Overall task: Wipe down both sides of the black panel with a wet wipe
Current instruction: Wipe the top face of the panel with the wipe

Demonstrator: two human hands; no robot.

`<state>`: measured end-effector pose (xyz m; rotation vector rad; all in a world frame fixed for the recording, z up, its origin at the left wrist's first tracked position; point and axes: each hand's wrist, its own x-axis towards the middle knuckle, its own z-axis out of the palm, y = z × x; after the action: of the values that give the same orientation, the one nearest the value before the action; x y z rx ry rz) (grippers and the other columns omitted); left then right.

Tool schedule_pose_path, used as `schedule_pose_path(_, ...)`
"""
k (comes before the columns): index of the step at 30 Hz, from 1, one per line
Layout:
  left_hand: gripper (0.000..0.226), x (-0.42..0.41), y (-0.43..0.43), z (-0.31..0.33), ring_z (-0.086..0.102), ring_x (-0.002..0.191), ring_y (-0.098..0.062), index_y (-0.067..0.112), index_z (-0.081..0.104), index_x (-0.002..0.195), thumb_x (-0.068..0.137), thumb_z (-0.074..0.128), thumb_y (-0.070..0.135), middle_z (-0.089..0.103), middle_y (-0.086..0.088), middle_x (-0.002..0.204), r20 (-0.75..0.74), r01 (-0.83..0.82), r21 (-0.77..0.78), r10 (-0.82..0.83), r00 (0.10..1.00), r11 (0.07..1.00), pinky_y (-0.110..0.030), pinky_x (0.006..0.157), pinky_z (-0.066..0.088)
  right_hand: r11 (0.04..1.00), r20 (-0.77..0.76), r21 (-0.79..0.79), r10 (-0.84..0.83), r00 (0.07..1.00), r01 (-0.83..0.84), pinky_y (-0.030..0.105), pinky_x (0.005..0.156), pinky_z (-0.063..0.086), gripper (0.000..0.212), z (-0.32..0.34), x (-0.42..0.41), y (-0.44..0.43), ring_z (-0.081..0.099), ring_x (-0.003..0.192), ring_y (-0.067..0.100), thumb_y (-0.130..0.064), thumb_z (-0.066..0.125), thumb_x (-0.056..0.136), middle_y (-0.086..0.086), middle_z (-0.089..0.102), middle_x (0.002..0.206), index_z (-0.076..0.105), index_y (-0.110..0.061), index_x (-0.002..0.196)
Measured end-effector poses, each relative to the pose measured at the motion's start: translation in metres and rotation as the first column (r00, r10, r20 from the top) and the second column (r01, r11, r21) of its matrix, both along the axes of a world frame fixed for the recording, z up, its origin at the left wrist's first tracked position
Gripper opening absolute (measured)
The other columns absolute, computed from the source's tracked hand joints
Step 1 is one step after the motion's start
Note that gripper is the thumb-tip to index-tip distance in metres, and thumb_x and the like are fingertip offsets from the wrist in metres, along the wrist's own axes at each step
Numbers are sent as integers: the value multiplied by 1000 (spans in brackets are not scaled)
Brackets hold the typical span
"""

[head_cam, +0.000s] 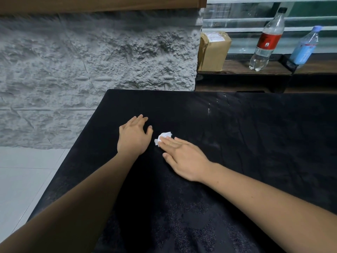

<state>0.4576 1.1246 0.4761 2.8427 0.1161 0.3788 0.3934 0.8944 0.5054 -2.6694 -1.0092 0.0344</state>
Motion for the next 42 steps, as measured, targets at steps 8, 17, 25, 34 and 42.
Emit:
schedule_pose_path(8, 52, 1, 2, -3, 34, 153, -14, 30, 56, 148, 103, 44, 53, 47, 7, 161, 25, 5, -16, -5, 1000, 1000, -47, 121, 28, 997, -21, 12, 80, 997, -80, 31, 131, 11, 53, -2, -19, 4, 17, 159, 5, -38, 30, 112, -6, 26, 172, 35, -24, 163)
schedule_pose_path(17, 54, 1, 1, -1, 32, 154, -14, 31, 53, 151, 103, 42, 55, 45, 7, 162, -3, -1, -8, 1, 1000, 1000, -47, 122, 27, 993, -46, 0, 117, 992, -117, 31, 131, 8, 49, 5, 6, -24, 15, 155, -5, -42, 29, 113, -15, 28, 170, 37, -32, 161)
schedule_pose_path(25, 57, 0, 1, 4, 27, 156, -13, 32, 48, 155, 105, 37, 57, 39, 8, 166, -44, 5, -4, -5, 999, 1000, -46, 124, 24, 1000, -75, -9, -17, 997, 17, 32, 131, 12, 50, 6, 34, -64, 16, 155, -6, -41, 33, 113, -18, 26, 169, 34, -37, 162)
schedule_pose_path(34, 56, -1, 0, 4, 27, 156, -13, 32, 50, 154, 105, 38, 56, 40, 9, 165, -34, -4, -2, 4, 999, 1000, -45, 123, 24, 976, -53, -19, -216, 975, 216, 23, 126, 10, 50, -1, 34, -75, 25, 155, 8, -45, 30, 111, -20, 26, 169, 35, -36, 160)
schedule_pose_path(42, 55, -1, 0, 3, 30, 155, -15, 30, 51, 152, 104, 40, 55, 43, 6, 164, -18, -1, -2, 1, 1000, 1000, -45, 123, 25, 986, -31, -8, -169, 985, 169, 24, 128, 6, 57, -3, -3, -41, 20, 158, 9, -49, 21, 110, -11, 22, 172, 31, -25, 161)
